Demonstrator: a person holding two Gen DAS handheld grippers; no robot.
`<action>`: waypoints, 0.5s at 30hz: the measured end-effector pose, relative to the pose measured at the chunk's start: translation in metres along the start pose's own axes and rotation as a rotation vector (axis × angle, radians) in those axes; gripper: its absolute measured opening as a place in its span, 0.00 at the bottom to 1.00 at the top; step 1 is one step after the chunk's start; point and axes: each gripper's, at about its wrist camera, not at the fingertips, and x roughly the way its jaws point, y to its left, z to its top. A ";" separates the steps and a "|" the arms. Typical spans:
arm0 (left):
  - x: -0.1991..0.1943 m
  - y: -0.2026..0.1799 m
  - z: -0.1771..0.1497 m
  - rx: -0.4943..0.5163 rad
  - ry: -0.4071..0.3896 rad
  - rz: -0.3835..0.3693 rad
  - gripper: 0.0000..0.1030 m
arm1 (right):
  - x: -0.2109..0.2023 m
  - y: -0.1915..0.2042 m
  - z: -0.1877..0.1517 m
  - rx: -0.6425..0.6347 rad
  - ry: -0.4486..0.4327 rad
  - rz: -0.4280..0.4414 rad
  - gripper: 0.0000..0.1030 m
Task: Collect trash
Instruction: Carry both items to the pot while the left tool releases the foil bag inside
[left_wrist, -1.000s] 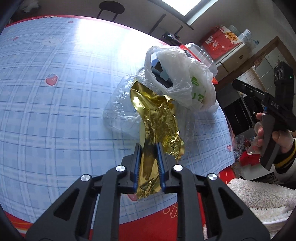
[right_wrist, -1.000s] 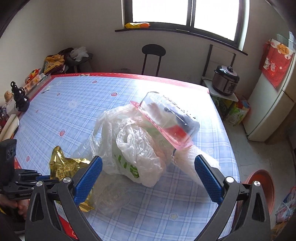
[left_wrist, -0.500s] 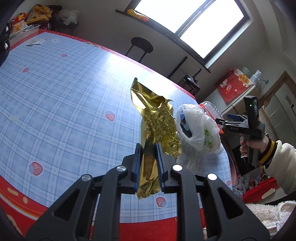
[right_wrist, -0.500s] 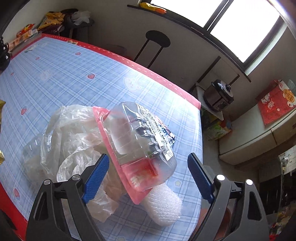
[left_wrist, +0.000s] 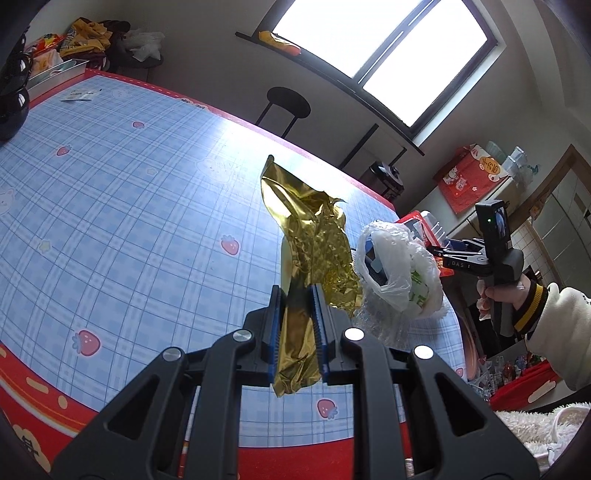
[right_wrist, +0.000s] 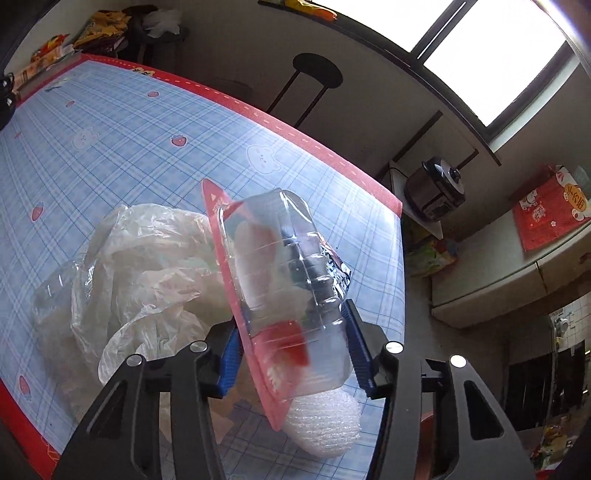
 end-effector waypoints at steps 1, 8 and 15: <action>-0.001 -0.001 0.001 0.002 -0.005 0.002 0.19 | -0.006 -0.004 -0.001 0.017 -0.021 0.007 0.47; -0.006 -0.011 0.006 0.030 -0.033 0.003 0.19 | -0.050 -0.032 -0.007 0.142 -0.169 -0.001 0.46; -0.021 -0.036 0.024 0.064 -0.079 -0.002 0.19 | -0.110 -0.063 -0.030 0.354 -0.341 0.026 0.46</action>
